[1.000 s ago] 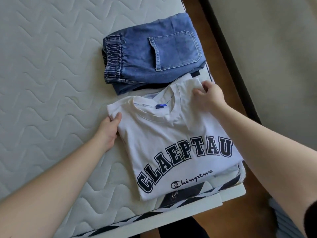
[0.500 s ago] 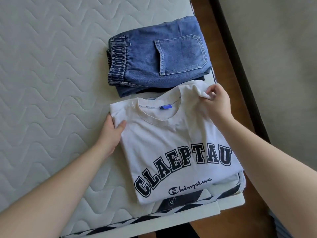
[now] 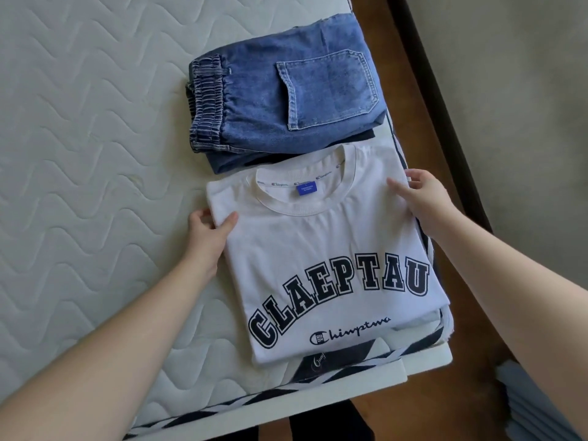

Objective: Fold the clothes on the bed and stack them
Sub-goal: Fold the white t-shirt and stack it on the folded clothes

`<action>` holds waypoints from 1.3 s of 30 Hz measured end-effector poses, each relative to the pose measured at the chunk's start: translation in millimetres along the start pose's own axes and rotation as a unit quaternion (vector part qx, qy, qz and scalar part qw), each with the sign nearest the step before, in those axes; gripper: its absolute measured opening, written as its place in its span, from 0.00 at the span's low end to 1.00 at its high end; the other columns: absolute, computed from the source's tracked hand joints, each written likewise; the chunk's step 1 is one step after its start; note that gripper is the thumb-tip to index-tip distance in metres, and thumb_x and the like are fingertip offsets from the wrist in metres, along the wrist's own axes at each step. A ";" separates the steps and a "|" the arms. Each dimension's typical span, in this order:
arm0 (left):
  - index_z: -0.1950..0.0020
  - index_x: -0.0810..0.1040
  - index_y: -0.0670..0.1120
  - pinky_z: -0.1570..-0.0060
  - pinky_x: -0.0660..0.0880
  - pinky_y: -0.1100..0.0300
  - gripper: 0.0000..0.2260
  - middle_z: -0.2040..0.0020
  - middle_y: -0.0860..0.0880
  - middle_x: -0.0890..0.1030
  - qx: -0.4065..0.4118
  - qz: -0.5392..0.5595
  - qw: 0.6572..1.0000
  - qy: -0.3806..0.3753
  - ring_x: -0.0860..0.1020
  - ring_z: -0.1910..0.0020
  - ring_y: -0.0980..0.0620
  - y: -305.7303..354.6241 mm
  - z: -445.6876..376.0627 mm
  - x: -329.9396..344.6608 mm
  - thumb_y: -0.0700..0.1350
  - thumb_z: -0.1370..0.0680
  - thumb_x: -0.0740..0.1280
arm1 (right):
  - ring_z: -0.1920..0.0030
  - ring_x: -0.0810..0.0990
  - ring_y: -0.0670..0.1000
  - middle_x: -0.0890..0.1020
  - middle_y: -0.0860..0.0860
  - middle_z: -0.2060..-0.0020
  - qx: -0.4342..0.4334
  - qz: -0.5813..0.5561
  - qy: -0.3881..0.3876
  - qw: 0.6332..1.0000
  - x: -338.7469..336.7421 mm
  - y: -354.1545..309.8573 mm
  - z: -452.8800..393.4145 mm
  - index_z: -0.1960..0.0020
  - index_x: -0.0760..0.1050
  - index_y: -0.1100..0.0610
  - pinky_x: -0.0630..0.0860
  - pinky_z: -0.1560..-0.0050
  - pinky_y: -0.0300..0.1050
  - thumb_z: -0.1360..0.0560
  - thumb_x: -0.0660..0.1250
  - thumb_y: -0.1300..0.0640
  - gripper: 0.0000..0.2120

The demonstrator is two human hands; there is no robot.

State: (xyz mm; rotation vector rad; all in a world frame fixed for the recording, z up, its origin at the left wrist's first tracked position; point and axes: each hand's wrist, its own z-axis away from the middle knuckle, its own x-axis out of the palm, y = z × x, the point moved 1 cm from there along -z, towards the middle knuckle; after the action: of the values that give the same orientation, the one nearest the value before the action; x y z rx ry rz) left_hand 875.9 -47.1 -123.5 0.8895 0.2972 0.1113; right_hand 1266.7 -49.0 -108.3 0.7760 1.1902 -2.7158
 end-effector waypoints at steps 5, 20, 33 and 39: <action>0.34 0.72 0.43 0.50 0.76 0.53 0.21 0.43 0.47 0.83 -0.140 -0.040 0.986 -0.086 0.82 0.48 0.48 -31.7 52.5 -14.9 0.48 0.24 0.71 | 0.52 0.79 0.48 0.79 0.45 0.51 0.005 0.103 -0.008 0.995 -12.6 38.4 46.5 0.39 0.72 0.49 0.79 0.52 0.50 0.28 0.70 0.39 0.23; 0.50 0.76 0.49 0.66 0.77 0.64 0.04 0.56 0.48 0.83 -0.111 -0.145 0.978 -0.098 0.79 0.68 0.55 -109.1 186.3 -40.1 0.39 0.20 0.66 | 0.64 0.77 0.53 0.82 0.54 0.61 0.098 0.057 0.007 0.994 -57.5 108.0 161.5 0.56 0.77 0.54 0.74 0.64 0.49 0.26 0.70 0.49 0.09; 0.54 0.77 0.50 0.71 0.72 0.64 0.04 0.62 0.53 0.81 -0.114 -0.184 0.973 -0.080 0.77 0.68 0.55 -149.7 179.4 -45.2 0.48 0.22 0.70 | 0.52 0.81 0.56 0.82 0.53 0.53 0.164 0.010 0.049 0.985 -33.3 147.8 174.1 0.50 0.78 0.53 0.80 0.48 0.55 0.26 0.72 0.48 0.11; 0.52 0.79 0.49 0.48 0.77 0.46 0.16 0.52 0.46 0.83 -0.142 -0.192 0.966 -0.098 0.81 0.52 0.41 -142.4 182.5 -43.4 0.61 0.24 0.64 | 0.49 0.79 0.53 0.80 0.51 0.48 0.151 0.023 0.044 0.987 -25.8 132.3 171.8 0.39 0.73 0.55 0.78 0.51 0.50 0.27 0.71 0.42 0.23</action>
State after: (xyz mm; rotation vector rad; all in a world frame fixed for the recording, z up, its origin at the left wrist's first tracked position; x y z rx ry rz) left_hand 885.6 -282.4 -117.3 0.5401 0.2562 -0.2857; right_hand 1252.3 -265.8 -86.2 0.9522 0.7685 -2.8866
